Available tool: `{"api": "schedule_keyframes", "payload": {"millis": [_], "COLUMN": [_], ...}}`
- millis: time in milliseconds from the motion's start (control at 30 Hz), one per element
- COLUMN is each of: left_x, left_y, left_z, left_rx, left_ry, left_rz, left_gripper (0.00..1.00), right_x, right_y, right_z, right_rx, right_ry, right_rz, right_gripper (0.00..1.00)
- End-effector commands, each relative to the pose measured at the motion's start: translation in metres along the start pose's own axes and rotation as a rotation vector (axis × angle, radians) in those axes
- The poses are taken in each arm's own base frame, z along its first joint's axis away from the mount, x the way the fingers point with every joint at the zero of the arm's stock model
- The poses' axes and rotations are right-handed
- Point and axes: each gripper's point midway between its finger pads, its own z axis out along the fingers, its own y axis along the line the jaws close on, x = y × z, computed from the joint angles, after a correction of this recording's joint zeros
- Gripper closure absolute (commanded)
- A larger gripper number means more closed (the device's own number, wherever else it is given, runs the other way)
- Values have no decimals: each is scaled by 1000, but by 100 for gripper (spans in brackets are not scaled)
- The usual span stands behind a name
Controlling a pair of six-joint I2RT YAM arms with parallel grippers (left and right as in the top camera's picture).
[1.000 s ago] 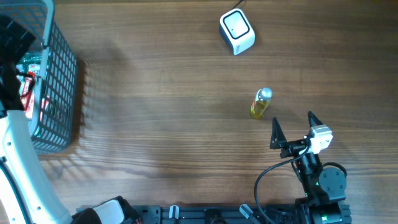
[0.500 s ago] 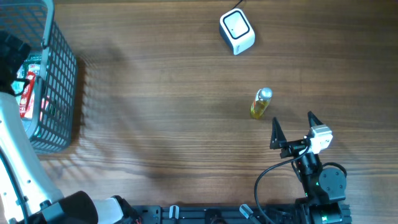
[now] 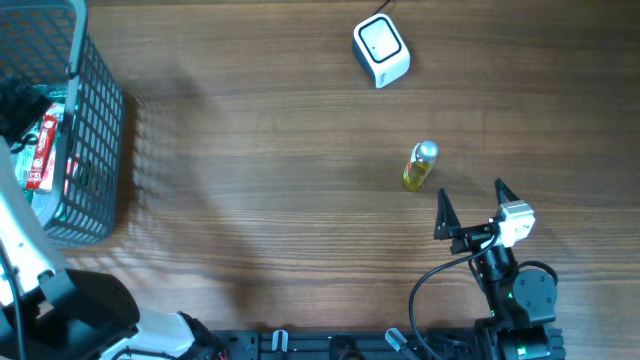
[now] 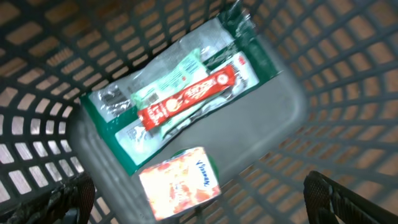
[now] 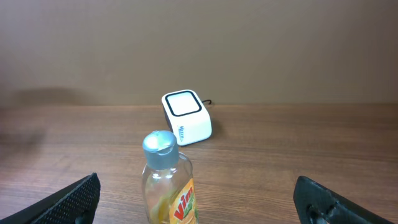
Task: Scan the item barcode
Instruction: 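Grasp the Kleenex tissue pack in the basket with left gripper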
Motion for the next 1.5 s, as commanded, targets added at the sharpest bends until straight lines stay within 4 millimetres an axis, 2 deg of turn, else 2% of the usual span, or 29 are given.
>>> {"api": "schedule_keyframes", "payload": {"millis": [0, 100, 200, 333, 667, 800, 933, 1133, 1233, 1467], "left_x": [6, 21, 37, 57, 92, 103, 103, 101, 98, 67], "left_y": [8, 13, 3, 4, 8, -1, -1, -2, -2, -8], "left_z": [22, 44, 61, 85, 119, 128, 129, 129, 127, 100], "left_rx": [8, -18, 28, 15, 6, 63, 66, 69, 71, 90], "left_ry": [79, 169, 252, 344, 402, 418, 417, 407, 399, 327], "left_rz": [-12, -3, 41, 69, 72, 60, 59, 59, 59, 55], "left_gripper": [0, 0, 0, 0, 0, 0, 1, 12, 11, 16], "right_x": [-2, -2, -2, -2, -2, -2, -2, -2, -2, -2], "right_y": [-2, -2, -2, -2, -2, -2, -2, -2, -2, -2], "right_z": [0, 0, 0, 0, 0, 0, 0, 0, 0, 0], "right_rx": [10, 10, 10, 10, 10, 10, 10, 10, 10, 10], "right_ry": [-8, -8, -8, -8, -8, -8, -8, -8, -8, -8], "right_rz": [-8, -8, -8, -8, -7, -8, -8, -8, -8, -8], "right_gripper": [0, 0, 0, 0, 0, 0, 1, 0, 0, 0]}}
